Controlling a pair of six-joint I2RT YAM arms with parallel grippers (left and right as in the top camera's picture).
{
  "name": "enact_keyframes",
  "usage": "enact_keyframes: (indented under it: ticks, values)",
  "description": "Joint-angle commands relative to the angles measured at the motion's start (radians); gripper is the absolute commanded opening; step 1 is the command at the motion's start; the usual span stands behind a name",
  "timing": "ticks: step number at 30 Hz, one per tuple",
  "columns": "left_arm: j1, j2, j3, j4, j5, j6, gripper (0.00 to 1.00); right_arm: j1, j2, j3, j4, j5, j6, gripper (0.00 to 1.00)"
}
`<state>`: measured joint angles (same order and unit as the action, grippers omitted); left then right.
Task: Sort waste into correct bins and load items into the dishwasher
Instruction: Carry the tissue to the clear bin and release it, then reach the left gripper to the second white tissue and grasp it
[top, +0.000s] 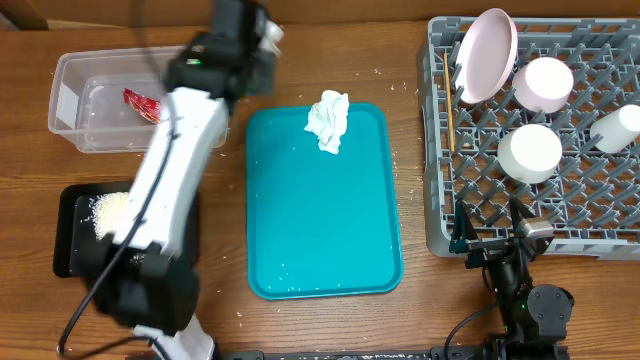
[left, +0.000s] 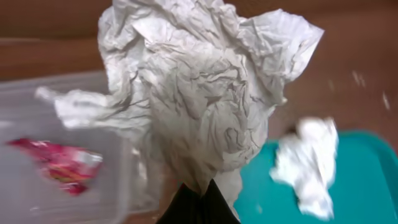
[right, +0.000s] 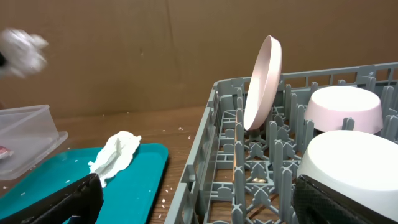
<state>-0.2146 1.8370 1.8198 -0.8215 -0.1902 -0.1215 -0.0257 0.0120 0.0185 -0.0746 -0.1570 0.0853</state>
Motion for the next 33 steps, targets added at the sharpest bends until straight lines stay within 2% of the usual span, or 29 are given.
enact_keyframes:
  ticks: [1, 4, 5, 7, 9, 14, 19, 22, 23, 25, 28, 30, 33]
  values:
    - [0.082, 0.006, 0.006, 0.021, -0.141, -0.098, 0.04, -0.003, -0.009, -0.010, 0.005, -0.002, -0.004, 1.00]
    - [0.152, 0.037, 0.006, 0.035, -0.142, -0.142, 0.04, -0.003, -0.009, -0.010, 0.005, -0.002, -0.004, 1.00]
    - [0.171, 0.048, 0.006, 0.038, -0.141, -0.161, 0.07, -0.003, -0.009, -0.010, 0.005, -0.002, -0.004, 1.00]
    - [0.213, 0.082, 0.006, 0.042, -0.136, -0.206, 0.23, -0.003, -0.009, -0.010, 0.005, -0.002, -0.004, 1.00]
    - [0.247, 0.118, 0.006, 0.051, -0.130, -0.252, 1.00, -0.003, -0.009, -0.010, 0.005, -0.002, -0.004, 1.00]
    - [0.283, 0.163, 0.006, 0.053, -0.089, -0.241, 1.00, -0.003, -0.009, -0.010, 0.005, -0.002, -0.004, 1.00]
    - [0.248, 0.121, 0.007, 0.048, 0.101, -0.156, 1.00, -0.003, -0.009, -0.010, 0.005, -0.002, -0.004, 1.00]
    - [0.195, 0.093, 0.007, 0.051, 0.258, -0.055, 0.99, -0.003, -0.009, -0.010, 0.005, -0.002, -0.004, 1.00]
    - [0.152, 0.090, 0.007, 0.051, 0.354, 0.020, 0.97, -0.003, -0.009, -0.010, 0.005, -0.002, -0.004, 1.00]
    - [0.088, 0.100, 0.006, 0.051, 0.433, 0.088, 0.94, -0.003, -0.009, -0.010, 0.005, -0.002, -0.004, 1.00]
    - [-0.002, 0.128, 0.005, 0.058, 0.426, 0.126, 0.95, -0.003, -0.009, -0.010, 0.005, -0.002, -0.004, 1.00]
    - [-0.054, 0.158, 0.003, 0.077, 0.376, 0.126, 0.98, -0.003, -0.009, -0.010, 0.005, -0.002, -0.004, 1.00]
    - [-0.118, 0.219, 0.003, 0.119, 0.308, 0.126, 0.98, -0.003, -0.009, -0.010, 0.005, -0.002, -0.004, 1.00]
